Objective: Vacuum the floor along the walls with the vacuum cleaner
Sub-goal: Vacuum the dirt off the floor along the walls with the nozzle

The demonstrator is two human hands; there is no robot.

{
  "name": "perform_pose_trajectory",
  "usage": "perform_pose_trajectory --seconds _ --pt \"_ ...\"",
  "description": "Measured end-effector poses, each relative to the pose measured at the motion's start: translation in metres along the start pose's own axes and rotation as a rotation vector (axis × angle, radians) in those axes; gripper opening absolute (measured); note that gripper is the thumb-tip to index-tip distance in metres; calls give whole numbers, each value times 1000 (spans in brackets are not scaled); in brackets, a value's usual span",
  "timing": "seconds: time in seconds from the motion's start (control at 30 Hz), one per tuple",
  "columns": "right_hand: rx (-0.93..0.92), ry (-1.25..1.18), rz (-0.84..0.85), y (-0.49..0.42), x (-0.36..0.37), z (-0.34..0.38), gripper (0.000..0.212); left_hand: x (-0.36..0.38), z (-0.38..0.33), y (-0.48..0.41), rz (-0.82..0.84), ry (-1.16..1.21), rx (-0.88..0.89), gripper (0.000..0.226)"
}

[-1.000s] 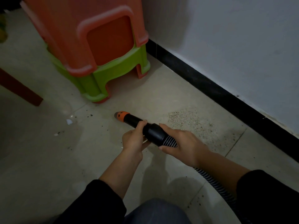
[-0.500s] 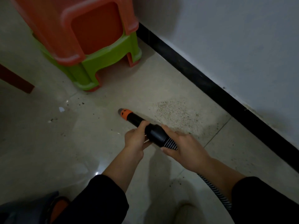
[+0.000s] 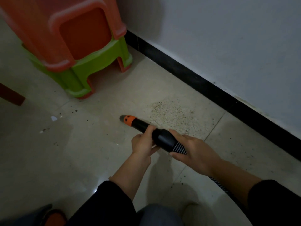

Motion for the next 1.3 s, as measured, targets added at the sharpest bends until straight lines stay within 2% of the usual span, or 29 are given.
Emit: perform_pose_trajectory --seconds 0.13,0.3,0.57,1.1,1.3 --pt "27 71 7 14 -8 -3 77 13 8 9 40 -11 -18 36" --pt "47 123 -68 25 -17 -12 72 32 10 14 84 -23 -29 31" --pt "103 108 -98 42 -23 -26 63 45 21 27 132 -36 -51 21" --pt "-42 95 -50 47 -8 11 67 0 31 41 77 38 -65 29" --pt "-29 121 -38 55 -9 10 65 2 39 46 101 55 -80 26"
Point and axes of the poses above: each hand's wrist, its own y-axis away from the middle knuckle, its own x-axis out of the palm, z = x × y, the point moved 9 cm from there along -y, towards the middle knuckle, and after that the axes turned 2 degrees about -x, right-handed, at the moved point
